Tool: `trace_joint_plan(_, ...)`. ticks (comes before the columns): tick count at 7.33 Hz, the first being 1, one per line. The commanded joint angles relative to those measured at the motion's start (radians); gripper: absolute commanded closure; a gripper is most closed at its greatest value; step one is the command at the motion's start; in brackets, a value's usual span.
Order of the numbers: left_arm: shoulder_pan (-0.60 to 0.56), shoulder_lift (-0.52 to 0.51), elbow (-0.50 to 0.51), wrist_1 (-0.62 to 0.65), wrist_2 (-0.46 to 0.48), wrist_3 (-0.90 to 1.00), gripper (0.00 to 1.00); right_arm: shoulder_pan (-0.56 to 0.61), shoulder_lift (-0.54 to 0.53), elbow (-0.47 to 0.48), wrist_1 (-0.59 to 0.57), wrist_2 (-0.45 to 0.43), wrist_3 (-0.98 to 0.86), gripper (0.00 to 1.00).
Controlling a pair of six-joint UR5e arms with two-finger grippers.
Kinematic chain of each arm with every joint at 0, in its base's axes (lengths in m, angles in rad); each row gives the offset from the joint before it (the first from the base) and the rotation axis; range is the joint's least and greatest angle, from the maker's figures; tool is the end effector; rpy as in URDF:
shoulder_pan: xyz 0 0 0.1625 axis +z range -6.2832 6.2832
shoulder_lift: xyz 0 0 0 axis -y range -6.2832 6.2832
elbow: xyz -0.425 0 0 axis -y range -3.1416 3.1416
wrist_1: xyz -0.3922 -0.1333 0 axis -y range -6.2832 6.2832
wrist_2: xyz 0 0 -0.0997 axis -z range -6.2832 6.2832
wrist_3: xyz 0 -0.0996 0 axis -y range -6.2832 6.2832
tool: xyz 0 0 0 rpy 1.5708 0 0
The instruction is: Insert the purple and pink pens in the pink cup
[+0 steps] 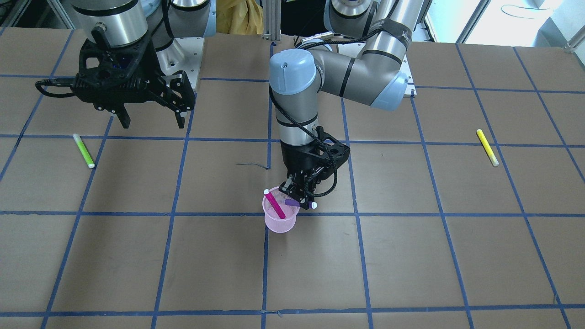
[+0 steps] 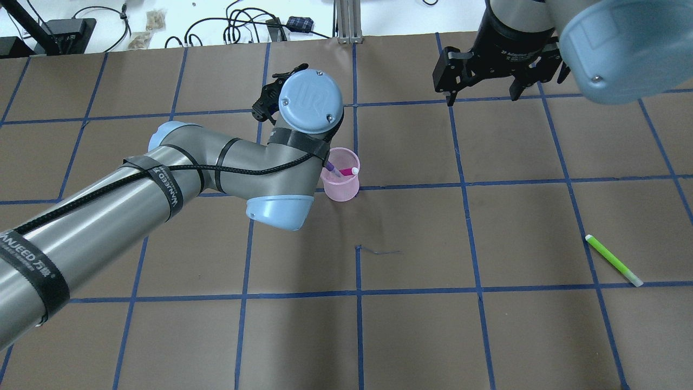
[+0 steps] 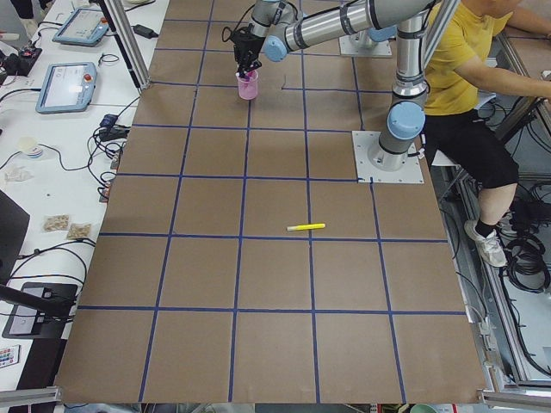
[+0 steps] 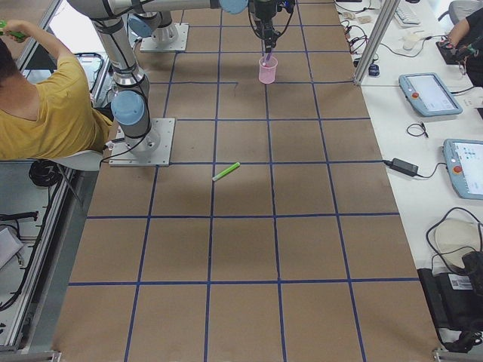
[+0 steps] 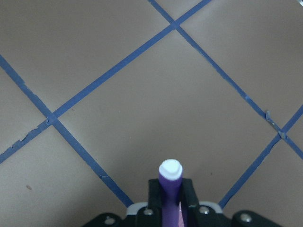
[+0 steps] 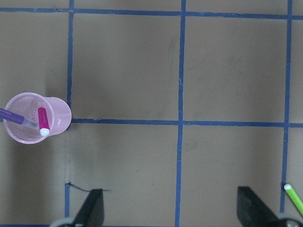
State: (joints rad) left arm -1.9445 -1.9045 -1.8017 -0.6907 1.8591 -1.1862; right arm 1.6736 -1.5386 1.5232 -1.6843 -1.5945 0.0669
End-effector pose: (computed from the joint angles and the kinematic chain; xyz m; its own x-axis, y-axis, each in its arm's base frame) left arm -0.3149 -0.5156 0.2944 -0.6687 -0.7199 0.1862 -0.7270 0.5803 -0.3670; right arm 0.1834 -0.5013 0.5074 -0.9993 -0.0334 0.0149 -0.0350 0.9909 -0.1298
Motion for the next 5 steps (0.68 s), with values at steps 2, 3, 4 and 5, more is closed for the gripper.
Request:
trace_joint_plan(2,-0.002,-0.002,0.002,0.002,-0.001,-0.006,0.47,0.000,0.000,0.000,0.000,-0.001,-0.001,0.00)
trace_joint_plan(3,-0.002,-0.001,0.002,0.002,-0.003,-0.006,0.44,0.000,0.000,-0.001,0.000,-0.002,-0.001,0.00)
trace_joint_plan(4,-0.002,0.007,0.005,0.005,-0.001,0.016,0.41,0.000,0.000,0.000,0.000,-0.001,0.001,0.00)
trace_joint_plan(5,0.027,0.039,0.030,-0.007,-0.014,0.090,0.25,0.000,0.000,-0.001,0.000,-0.001,-0.001,0.00)
